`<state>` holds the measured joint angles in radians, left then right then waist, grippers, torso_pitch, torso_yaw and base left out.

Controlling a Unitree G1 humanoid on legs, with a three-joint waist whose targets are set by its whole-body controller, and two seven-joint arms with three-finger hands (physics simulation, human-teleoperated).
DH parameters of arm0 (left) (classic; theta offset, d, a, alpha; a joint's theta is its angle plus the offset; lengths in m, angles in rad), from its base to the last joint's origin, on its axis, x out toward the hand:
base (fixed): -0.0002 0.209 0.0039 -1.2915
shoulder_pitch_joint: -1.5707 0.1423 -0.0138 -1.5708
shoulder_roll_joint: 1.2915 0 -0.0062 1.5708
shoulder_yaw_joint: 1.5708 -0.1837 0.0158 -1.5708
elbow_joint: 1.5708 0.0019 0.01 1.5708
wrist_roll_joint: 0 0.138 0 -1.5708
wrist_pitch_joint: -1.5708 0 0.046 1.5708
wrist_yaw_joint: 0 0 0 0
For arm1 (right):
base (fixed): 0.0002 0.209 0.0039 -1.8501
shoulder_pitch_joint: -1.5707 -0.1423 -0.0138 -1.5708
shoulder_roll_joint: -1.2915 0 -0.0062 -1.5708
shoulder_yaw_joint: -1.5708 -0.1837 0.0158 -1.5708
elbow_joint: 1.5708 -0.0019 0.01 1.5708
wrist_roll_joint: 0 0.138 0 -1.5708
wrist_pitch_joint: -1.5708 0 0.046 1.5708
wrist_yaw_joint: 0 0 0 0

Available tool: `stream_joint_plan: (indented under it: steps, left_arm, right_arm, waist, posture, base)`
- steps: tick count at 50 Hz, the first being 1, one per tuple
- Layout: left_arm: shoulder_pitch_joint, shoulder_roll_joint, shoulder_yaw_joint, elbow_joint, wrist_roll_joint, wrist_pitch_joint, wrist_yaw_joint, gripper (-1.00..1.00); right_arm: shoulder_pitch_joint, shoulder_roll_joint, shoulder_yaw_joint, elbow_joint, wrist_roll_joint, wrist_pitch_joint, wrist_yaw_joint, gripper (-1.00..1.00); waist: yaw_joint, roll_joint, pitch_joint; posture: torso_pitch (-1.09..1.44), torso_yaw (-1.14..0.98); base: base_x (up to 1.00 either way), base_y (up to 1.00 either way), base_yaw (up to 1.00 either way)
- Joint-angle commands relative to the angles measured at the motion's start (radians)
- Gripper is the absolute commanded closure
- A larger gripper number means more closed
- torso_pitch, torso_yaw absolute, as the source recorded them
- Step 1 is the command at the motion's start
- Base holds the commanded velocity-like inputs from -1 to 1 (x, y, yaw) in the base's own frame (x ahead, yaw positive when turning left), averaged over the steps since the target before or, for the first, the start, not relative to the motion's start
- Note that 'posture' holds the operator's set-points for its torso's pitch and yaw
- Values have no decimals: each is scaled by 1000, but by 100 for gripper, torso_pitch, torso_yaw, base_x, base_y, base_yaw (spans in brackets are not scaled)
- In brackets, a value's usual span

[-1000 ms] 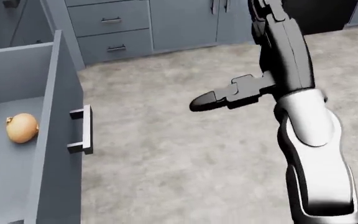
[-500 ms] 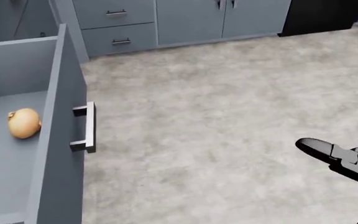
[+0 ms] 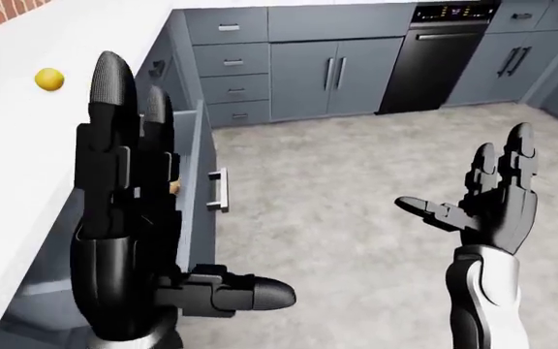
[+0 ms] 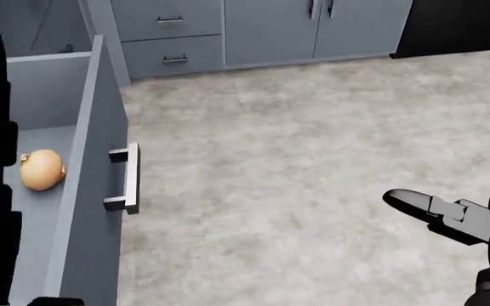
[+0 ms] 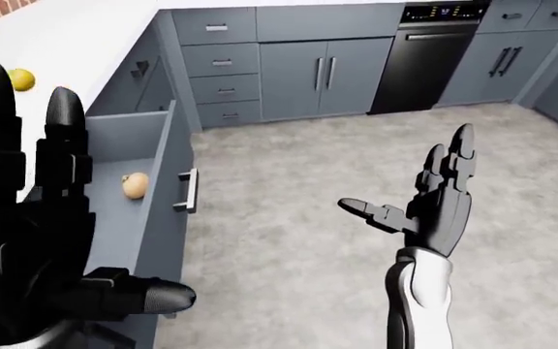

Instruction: Close the right drawer.

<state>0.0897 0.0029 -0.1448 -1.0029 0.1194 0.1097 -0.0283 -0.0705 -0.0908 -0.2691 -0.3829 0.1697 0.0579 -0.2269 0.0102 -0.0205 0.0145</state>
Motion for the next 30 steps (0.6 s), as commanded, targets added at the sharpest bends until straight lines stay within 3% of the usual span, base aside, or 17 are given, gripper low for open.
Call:
stream_joint_plan:
  steps: [1, 10, 19, 30]
  left_arm:
    - [-6, -1, -14, -28, 20, -20, 0, -100]
    - [0, 3, -141, -2, 81, -34, 4, -100]
    - [12, 11, -223, 71, 121, -92, 6, -100]
    - [19, 13, -264, 201, 127, -164, 4, -100]
  right_arm:
    - [-18, -11, -10, -40, 3, -26, 1, -100]
    - [-17, -6, 3, -19, 1, -36, 8, -100]
    - [-19, -7, 7, 4, 4, -41, 18, -100]
    - [-23, -8, 11, 17, 3, -46, 20, -100]
  waist:
    - [0, -3, -15]
    - [1, -7, -13]
    - [2, -9, -12]
    - [3, -10, -13]
  posture:
    - [0, 0]
    - [0, 0]
    - [0, 0]
    - [0, 0]
  base:
    - [0, 0, 0]
    - [0, 0, 0]
    - [0, 0, 0]
    - [0, 0, 0]
